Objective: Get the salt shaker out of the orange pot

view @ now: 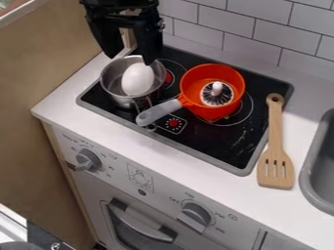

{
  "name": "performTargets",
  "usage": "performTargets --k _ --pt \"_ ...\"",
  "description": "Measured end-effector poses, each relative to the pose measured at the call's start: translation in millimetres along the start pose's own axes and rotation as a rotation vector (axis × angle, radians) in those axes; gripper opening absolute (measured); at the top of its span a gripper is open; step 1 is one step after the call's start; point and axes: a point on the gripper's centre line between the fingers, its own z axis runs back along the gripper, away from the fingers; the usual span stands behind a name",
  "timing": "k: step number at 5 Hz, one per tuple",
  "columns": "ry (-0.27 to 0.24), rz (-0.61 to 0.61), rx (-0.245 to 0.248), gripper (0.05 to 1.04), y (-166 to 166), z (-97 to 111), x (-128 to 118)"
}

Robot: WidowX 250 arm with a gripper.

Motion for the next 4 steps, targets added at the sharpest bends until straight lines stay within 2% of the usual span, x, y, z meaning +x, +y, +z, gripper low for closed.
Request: performTargets --k 1,3,4 --pt "0.02 0.006 -0.006 0.999 1 -6 -2" --pt "-0.049 0.174 0.048 0.999 -32 -31 17" --pt "-0.087 0.278 0.145 0.999 -41 -33 22"
